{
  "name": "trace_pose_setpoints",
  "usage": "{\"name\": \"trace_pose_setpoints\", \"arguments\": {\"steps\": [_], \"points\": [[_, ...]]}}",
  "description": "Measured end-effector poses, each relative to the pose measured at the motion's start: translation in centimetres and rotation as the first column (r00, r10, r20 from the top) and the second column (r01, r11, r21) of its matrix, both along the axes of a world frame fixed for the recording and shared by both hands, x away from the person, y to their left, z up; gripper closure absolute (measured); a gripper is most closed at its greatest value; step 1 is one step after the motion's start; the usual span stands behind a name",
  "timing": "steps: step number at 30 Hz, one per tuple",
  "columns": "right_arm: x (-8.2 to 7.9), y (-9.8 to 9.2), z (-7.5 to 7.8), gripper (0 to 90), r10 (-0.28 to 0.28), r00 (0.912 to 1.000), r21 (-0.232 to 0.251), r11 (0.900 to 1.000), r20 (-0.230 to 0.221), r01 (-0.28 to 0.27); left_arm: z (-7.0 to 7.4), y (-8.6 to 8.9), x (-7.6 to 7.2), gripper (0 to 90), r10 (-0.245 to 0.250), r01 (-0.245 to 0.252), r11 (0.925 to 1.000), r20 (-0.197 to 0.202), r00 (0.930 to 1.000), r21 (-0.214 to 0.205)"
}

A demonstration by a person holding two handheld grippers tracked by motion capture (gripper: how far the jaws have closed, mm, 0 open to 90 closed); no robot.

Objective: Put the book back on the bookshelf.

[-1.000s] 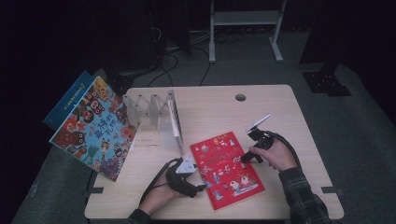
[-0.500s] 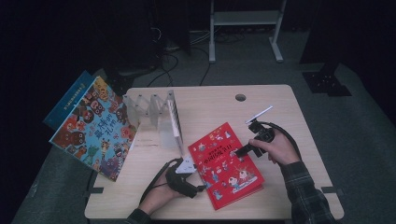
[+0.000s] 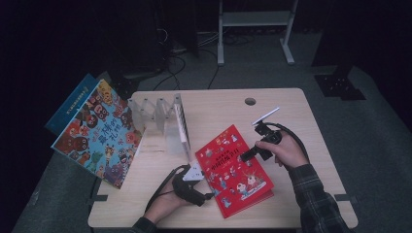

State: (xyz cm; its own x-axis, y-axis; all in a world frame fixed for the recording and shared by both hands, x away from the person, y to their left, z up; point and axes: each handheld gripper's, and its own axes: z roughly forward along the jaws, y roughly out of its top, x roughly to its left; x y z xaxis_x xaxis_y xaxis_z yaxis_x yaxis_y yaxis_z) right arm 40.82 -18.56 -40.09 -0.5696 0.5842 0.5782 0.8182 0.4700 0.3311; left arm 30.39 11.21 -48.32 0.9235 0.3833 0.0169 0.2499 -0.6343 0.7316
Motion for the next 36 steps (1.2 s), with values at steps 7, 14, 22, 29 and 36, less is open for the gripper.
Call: {"name": "trace_pose_setpoints", "arguments": {"steps": [7,14,22,29,36], "points": [[-0.1,0.2,0.5,73.5,0.003,0.9998,0.030,0.9995,-0.019,-0.002,0.0,0.0,0.0,16.5,0.002,-0.002,1.0000,0.001,1.0000,-0.003],[-0.2,0.6,1.2,76.3,0.007,0.9998,0.038,0.9992,-0.019,-0.007,0.0,0.0,0.0,16.5,0.002,-0.002,1.0000,0.002,1.0000,-0.005],[-0.3,0.9,1.7,81.6,0.011,0.9995,0.084,0.9965,-0.030,-0.008,0.0,0.0,0.0,16.5,0.001,-0.001,1.0000,-0.001,1.0000,-0.005],[-0.9,0.8,1.7,84.2,-0.023,0.9997,0.124,0.9921,0.010,0.021,0.0,0.2,0.3,11.2,0.023,-0.024,0.9993,-0.037,0.9991,-0.030],[-1.6,0.3,1.7,85.5,-0.068,0.9956,0.176,0.9828,0.065,0.055,0.1,0.4,0.4,7.8,0.047,-0.050,0.9974,-0.048,0.9977,-0.052]]}}
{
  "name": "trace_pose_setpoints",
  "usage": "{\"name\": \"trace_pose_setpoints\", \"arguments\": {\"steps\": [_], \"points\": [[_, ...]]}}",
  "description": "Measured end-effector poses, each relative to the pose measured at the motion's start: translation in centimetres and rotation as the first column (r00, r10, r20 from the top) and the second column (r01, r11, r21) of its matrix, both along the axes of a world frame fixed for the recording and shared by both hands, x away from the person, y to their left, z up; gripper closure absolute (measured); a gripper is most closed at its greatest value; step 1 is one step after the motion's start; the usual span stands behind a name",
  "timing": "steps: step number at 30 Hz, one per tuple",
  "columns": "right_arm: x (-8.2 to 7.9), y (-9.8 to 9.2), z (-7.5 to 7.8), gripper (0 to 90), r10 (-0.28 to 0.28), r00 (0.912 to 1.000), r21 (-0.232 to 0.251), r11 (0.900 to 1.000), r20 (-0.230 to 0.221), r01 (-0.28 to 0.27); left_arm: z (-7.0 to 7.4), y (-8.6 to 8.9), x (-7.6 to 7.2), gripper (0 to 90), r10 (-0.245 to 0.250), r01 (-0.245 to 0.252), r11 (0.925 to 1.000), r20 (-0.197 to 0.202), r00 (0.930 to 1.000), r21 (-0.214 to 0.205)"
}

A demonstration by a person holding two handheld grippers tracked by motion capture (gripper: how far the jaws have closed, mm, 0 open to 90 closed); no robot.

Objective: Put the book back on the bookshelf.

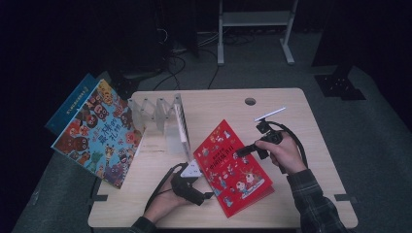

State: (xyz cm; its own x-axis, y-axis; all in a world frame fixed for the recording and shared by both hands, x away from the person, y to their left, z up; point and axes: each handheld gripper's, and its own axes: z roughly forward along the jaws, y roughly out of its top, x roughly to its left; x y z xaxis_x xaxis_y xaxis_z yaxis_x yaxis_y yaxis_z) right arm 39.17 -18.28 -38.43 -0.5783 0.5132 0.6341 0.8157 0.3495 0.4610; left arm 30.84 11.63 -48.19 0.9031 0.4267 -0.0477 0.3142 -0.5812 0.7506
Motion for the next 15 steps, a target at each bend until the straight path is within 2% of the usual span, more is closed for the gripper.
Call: {"name": "trace_pose_setpoints", "arguments": {"steps": [1,3,4,8,13,15], "points": [[-0.2,-0.2,0.1,85.9,-0.008,0.9999,0.010,0.9999,0.014,0.008,0.0,0.1,0.1,7.8,0.005,-0.005,1.0000,-0.009,0.9999,-0.006],[-0.7,-0.7,0.4,87.4,-0.036,0.9982,0.071,0.9970,0.048,0.033,0.0,0.2,0.2,6.8,0.006,-0.006,1.0000,-0.014,0.9999,-0.005],[-1.1,-1.2,0.8,87.7,-0.047,0.9958,0.118,0.9922,0.078,0.038,0.0,0.1,0.1,6.8,0.011,-0.011,0.9997,-0.017,0.9998,-0.023],[-2.2,-1.8,1.4,87.7,-0.076,0.9852,0.166,0.9848,0.154,0.050,0.4,0.1,0.1,6.5,0.011,-0.012,0.9980,-0.007,0.9999,-0.061],[-3.2,-2.4,1.2,87.8,-0.104,0.9736,0.214,0.9751,0.203,0.059,1.0,0.5,0.1,5.7,0.028,-0.027,0.9919,0.012,0.9995,-0.124],[-3.7,-2.8,1.1,87.8,-0.113,0.9674,0.242,0.9687,0.227,0.057,1.3,0.6,0.2,3.6,0.035,-0.034,0.9877,0.004,0.9994,-0.153]]}}
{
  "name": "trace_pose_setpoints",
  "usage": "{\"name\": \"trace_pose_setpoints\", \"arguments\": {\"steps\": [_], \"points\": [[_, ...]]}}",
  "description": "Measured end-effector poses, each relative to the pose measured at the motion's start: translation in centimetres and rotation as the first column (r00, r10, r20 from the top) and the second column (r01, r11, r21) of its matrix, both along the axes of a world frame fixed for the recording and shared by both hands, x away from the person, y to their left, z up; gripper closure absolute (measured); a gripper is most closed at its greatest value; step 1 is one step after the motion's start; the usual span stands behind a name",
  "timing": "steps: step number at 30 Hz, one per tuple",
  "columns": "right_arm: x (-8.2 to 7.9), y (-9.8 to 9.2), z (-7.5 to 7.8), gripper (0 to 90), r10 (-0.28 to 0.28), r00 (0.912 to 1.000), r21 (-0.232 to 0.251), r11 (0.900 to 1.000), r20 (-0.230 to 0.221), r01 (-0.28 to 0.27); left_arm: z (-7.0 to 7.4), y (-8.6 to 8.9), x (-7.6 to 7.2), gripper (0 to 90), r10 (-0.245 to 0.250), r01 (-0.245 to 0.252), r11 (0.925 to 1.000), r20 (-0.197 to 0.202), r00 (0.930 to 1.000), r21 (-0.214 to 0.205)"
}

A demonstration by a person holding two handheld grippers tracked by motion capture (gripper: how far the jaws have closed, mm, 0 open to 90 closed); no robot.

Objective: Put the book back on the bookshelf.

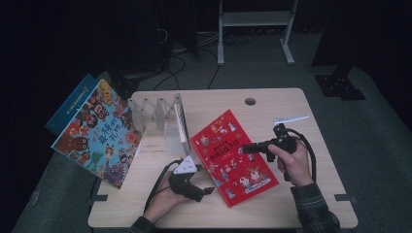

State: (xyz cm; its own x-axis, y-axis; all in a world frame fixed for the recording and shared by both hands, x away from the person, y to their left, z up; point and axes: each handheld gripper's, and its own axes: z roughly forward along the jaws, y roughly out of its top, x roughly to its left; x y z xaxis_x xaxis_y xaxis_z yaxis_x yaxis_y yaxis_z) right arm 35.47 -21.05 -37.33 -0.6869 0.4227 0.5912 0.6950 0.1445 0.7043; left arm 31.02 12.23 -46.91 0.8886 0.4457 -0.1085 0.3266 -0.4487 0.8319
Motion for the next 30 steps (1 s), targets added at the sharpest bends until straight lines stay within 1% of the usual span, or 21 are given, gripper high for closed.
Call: {"name": "trace_pose_setpoints", "arguments": {"steps": [2,4,5,6,8,9,10,11,12,14,15,17,19,22,23,24,25,27,28,29,30], "points": [[-0.4,-0.3,-0.1,87.8,-0.010,0.9996,0.024,0.9997,0.026,0.009,0.2,0.0,0.1,3.2,0.005,-0.005,0.9994,-0.005,1.0000,-0.035],[-0.8,-0.7,-0.2,87.8,-0.024,0.9984,0.045,0.9988,0.051,0.021,0.3,0.0,0.2,3.1,0.003,-0.003,0.9991,-0.002,1.0000,-0.041],[-1.0,-0.8,-0.2,87.8,-0.030,0.9975,0.059,0.9979,0.064,0.027,0.5,-0.1,0.4,2.9,0.002,-0.002,0.9982,0.002,1.0000,-0.061],[-1.2,-0.9,-0.2,87.8,-0.033,0.9969,0.066,0.9974,0.071,0.029,0.7,-0.2,0.4,3.0,0.004,-0.004,0.9975,0.002,1.0000,-0.070],[-1.4,-1.1,-0.2,87.8,-0.034,0.9957,0.080,0.9965,0.086,0.027,0.8,-0.3,0.5,2.9,0.004,-0.004,0.9972,0.006,1.0000,-0.075],[-1.6,-1.2,-0.1,87.9,-0.034,0.9953,0.090,0.9956,0.091,0.025,1.2,-0.4,0.7,3.0,0.004,-0.003,0.9956,0.009,1.0000,-0.094],[-1.7,-1.2,-0.1,87.9,-0.034,0.9948,0.089,0.9957,0.096,0.026,1.4,-0.5,0.8,3.0,0.003,-0.002,0.9940,0.009,1.0000,-0.109],[-1.9,-1.3,0.0,87.9,-0.036,0.9941,0.098,0.9949,0.102,0.026,1.5,-0.5,0.9,3.0,0.003,-0.002,0.9916,0.009,1.0000,-0.129],[-2.1,-1.3,0.1,87.9,-0.041,0.9927,0.103,0.9943,0.114,0.029,1.6,-0.6,1.0,3.6,-0.004,0.004,0.9881,0.001,1.0000,-0.154],[-2.2,-1.3,0.3,87.8,-0.047,0.9911,0.117,0.9926,0.125,0.032,1.7,-0.9,1.0,5.2,-0.016,0.015,0.9873,-0.005,0.9999,-0.158],[-2.3,-1.4,0.4,87.8,-0.049,0.9897,0.126,0.9915,0.135,0.032,1.7,-1.1,1.0,5.3,-0.023,0.022,0.9872,0.000,0.9997,-0.158],[-2.5,-1.4,0.5,87.8,-0.055,0.9879,0.143,0.9891,0.145,0.034,1.9,-1.4,0.9,8.8,-0.029,0.033,0.9842,0.025,0.9992,-0.174],[-2.6,-1.4,0.6,87.9,-0.052,0.9873,0.150,0.9882,0.150,0.029,2.3,-1.6,0.9,13.1,-0.031,0.040,0.9783,0.046,0.9985,-0.203],[-2.7,-1.4,0.7,87.8,-0.048,0.9866,0.168,0.9855,0.156,0.022,2.9,-1.7,1.2,15.3,-0.006,0.019,0.9767,0.062,0.9980,-0.214],[-2.8,-1.4,0.8,87.8,-0.051,0.9846,0.176,0.9841,0.167,0.021,3.0,-1.6,1.4,18.1,-0.001,0.014,0.9726,0.055,0.9985,-0.232],[-2.8,-1.5,0.9,87.9,-0.051,0.9839,0.183,0.9829,0.172,0.019,3.1,-1.5,1.5,18.6,0.003,0.008,0.9670,0.043,0.9991,-0.255],[-2.9,-1.5,0.9,87.8,-0.055,0.9842,0.193,0.9809,0.168,0.022,3.2,-1.5,1.6,19.8,0.008,0.002,0.9648,0.037,0.9993,-0.263],[-2.9,-1.6,0.8,87.8,-0.059,0.9808,0.201,0.9794,0.186,0.021,3.4,-1.4,1.7,21.4,0.015,-0.008,0.9630,0.025,0.9996,-0.269],[-3.0,-1.5,0.8,87.8,-0.061,0.9808,0.207,0.9781,0.186,0.021,3.5,-1.3,1.9,22.8,0.017,-0.013,0.9615,0.010,0.9998,-0.274],[-3.0,-1.4,0.6,87.8,-0.064,0.9801,0.213,0.9767,0.188,0.023,3.6,-1.2,1.9,24.5,0.019,-0.017,0.9621,0.003,0.9998,-0.272],[-3.1,-1.4,0.4,87.8,-0.065,0.9786,0.213,0.9768,0.195,0.022,3.6,-1.1,2.0,25.3,0.020,-0.021,0.9609,-0.005,0.9998,-0.276]]}}
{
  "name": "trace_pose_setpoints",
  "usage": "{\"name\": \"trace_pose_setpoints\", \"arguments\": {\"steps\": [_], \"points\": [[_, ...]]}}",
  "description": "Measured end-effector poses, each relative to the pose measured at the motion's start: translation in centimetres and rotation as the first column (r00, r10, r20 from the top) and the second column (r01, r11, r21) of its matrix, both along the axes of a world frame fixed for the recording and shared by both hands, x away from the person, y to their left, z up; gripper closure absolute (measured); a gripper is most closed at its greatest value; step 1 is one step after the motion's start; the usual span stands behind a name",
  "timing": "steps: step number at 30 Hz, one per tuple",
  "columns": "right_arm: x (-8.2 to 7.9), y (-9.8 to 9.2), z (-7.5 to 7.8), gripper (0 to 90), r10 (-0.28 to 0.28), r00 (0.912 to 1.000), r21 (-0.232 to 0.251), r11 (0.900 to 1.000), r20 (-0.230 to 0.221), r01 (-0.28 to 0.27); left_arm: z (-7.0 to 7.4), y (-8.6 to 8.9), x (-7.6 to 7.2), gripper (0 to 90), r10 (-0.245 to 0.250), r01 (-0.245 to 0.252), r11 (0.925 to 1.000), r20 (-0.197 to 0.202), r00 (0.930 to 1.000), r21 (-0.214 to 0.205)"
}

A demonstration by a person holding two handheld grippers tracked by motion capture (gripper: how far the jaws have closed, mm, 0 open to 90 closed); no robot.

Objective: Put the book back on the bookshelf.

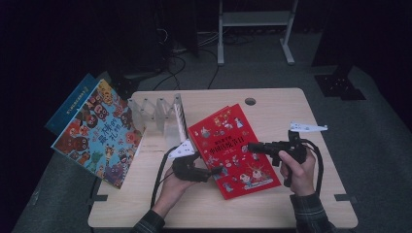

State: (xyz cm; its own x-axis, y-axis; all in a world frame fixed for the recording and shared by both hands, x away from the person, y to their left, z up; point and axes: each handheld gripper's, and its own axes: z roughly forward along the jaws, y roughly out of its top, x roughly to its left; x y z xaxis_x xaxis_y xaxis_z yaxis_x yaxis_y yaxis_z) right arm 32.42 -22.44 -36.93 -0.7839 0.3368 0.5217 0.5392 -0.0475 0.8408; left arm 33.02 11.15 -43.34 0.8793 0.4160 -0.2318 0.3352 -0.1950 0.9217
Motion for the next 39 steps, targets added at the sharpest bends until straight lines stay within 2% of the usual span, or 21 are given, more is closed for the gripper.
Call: {"name": "trace_pose_setpoints", "arguments": {"steps": [1,4,7,13,16,18,23,29,32,36,39], "points": [[-0.1,0.1,-0.4,87.8,-0.002,1.0000,0.014,0.9999,0.000,0.002,0.0,0.1,0.0,27.0,-0.002,0.002,1.0000,-0.002,1.0000,0.001],[-0.1,0.1,-1.0,87.8,-0.002,1.0000,0.047,0.9989,0.009,0.001,0.2,0.4,0.0,30.2,-0.010,0.010,0.9995,-0.008,0.9999,-0.031],[-0.2,0.0,-1.4,87.7,0.001,0.9998,0.076,0.9971,0.021,-0.003,0.5,0.8,-0.1,34.5,-0.006,0.006,0.9982,0.004,1.0000,-0.059],[-0.3,-0.1,-2.1,87.7,0.012,0.9987,0.096,0.9953,0.050,-0.017,0.8,1.4,-0.1,41.8,-0.017,0.017,0.9954,0.010,0.9998,-0.095],[-0.2,-0.2,-2.5,87.6,0.028,0.9967,0.086,0.9957,0.077,-0.035,1.0,1.7,-0.1,46.9,-0.026,0.027,0.9936,0.012,0.9996,-0.109],[-0.2,-0.2,-2.5,87.5,0.032,0.9967,0.082,0.9959,0.074,-0.038,1.0,1.8,-0.1,47.9,-0.031,0.033,0.9935,0.015,0.9994,-0.109],[0.1,-0.5,-3.0,85.2,0.076,0.9916,0.018,0.9967,0.105,-0.079,1.3,2.2,-0.1,55.4,-0.056,0.060,0.9889,0.036,0.9978,-0.136],[0.1,-0.5,-3.2,83.2,0.101,0.9884,-0.020,0.9949,0.114,-0.099,1.7,2.4,-0.2,60.9,-0.083,0.091,0.9834,0.059,0.9948,-0.157],[0.2,-0.4,-3.2,81.0,0.108,0.9856,-0.052,0.9934,0.130,-0.102,2.0,2.6,-0.4,63.8,-0.105,0.117,0.9783,0.075,0.9916,-0.171],[0.3,-0.4,-3.4,78.9,0.122,0.9831,-0.060,0.9915,0.137,-0.115,2.5,2.7,-0.5,68.6,-0.140,0.156,0.9716,0.097,0.9854,-0.179],[0.3,-0.5,-3.4,77.6,0.128,0.9818,-0.066,0.9907,0.141,-0.119,2.8,2.7,-0.6,71.1,-0.155,0.172,0.9694,0.106,0.9821,-0.175]]}}
